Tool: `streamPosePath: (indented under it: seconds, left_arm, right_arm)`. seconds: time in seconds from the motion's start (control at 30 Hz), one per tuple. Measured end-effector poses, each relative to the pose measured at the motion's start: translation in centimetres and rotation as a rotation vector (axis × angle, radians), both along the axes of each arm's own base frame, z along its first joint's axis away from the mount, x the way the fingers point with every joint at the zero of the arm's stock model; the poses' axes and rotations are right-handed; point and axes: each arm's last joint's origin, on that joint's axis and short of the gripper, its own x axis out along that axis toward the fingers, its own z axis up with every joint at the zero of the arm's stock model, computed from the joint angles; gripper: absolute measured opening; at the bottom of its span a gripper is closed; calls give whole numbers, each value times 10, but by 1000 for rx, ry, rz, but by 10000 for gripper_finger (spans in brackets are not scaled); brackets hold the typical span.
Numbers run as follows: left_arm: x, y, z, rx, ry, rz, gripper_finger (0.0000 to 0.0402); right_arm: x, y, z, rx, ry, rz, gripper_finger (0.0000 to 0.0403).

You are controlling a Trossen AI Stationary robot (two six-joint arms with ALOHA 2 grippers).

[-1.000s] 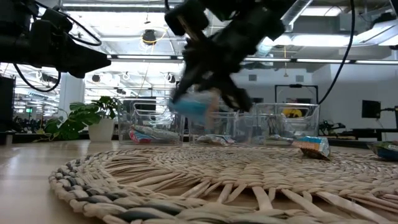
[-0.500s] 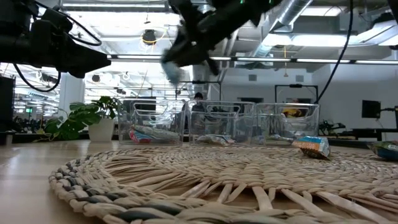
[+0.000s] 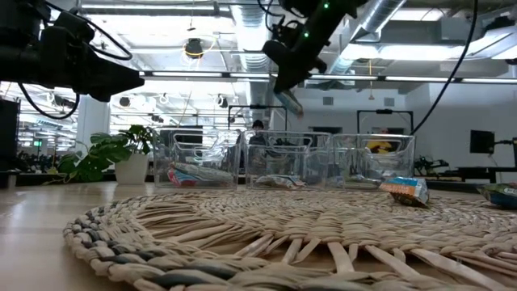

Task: Pick and place Granola Bars by type
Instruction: Put the yellow granola bar into the middle transparent bin

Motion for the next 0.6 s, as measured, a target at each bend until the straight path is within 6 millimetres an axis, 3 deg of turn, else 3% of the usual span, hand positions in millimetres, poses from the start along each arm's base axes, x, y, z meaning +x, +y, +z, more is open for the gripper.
streamPosePath:
  seconds: [0.3, 0.6]
  left_arm:
    - [0, 0, 0, 0, 0, 0, 183]
    - [0, 0, 0, 0, 0, 0, 183]
  right_arm:
    - [5, -26, -28, 1, 107, -3, 73]
    - [10, -27, -34, 54, 100, 76, 191]
